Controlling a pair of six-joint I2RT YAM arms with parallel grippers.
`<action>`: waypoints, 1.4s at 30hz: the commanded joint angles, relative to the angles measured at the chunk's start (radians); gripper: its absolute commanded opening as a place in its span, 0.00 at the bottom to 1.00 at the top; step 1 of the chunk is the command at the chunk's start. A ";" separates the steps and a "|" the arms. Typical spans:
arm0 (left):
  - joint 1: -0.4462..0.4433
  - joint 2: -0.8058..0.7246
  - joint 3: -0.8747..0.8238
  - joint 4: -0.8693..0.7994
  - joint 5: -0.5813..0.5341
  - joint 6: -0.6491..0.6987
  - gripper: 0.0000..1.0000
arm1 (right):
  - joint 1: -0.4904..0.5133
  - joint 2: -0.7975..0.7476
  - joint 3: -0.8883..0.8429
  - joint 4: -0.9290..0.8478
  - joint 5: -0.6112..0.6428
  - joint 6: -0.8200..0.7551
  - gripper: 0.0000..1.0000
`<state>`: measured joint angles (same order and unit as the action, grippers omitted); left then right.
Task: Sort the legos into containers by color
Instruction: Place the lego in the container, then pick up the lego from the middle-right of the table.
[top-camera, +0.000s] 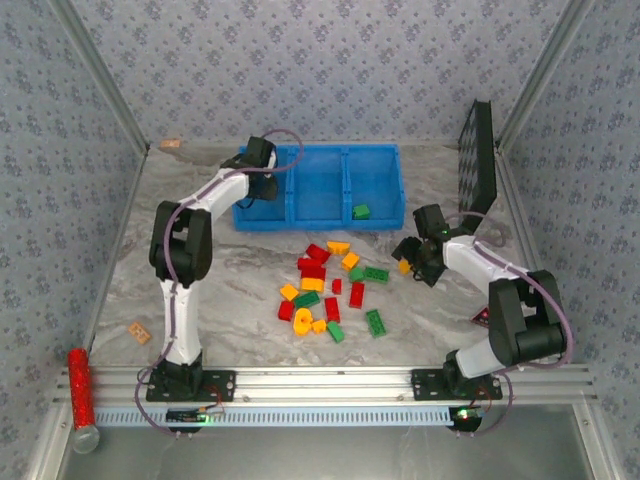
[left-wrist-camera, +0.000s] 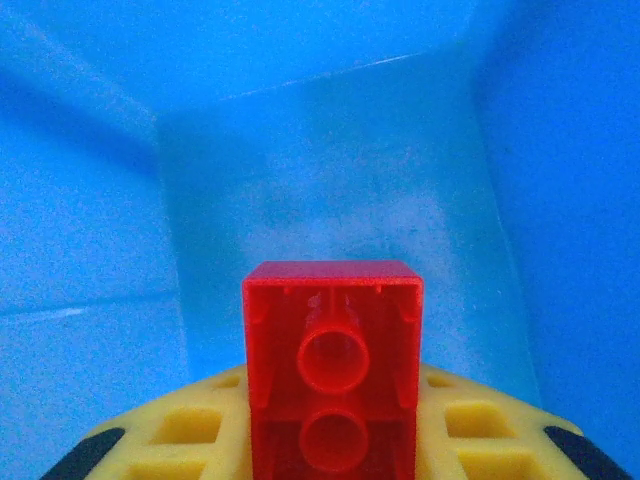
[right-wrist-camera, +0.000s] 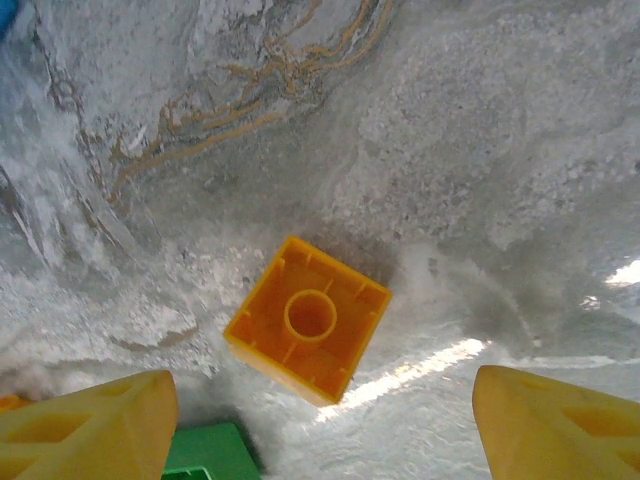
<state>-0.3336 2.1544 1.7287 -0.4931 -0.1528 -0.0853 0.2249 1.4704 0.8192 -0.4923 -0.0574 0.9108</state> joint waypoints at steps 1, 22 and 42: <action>0.016 0.036 0.041 0.001 0.025 0.021 0.15 | 0.006 0.019 -0.027 0.057 -0.018 0.158 0.78; 0.034 -0.018 -0.036 0.024 0.112 -0.002 0.53 | -0.015 0.163 0.023 0.080 -0.017 0.342 0.58; 0.005 -0.471 -0.172 -0.170 0.171 -0.078 0.62 | 0.014 0.139 0.326 -0.167 0.009 -0.106 0.21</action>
<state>-0.3218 1.7794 1.6020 -0.5533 -0.0032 -0.1257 0.2192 1.6447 1.0145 -0.5953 -0.0834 1.0058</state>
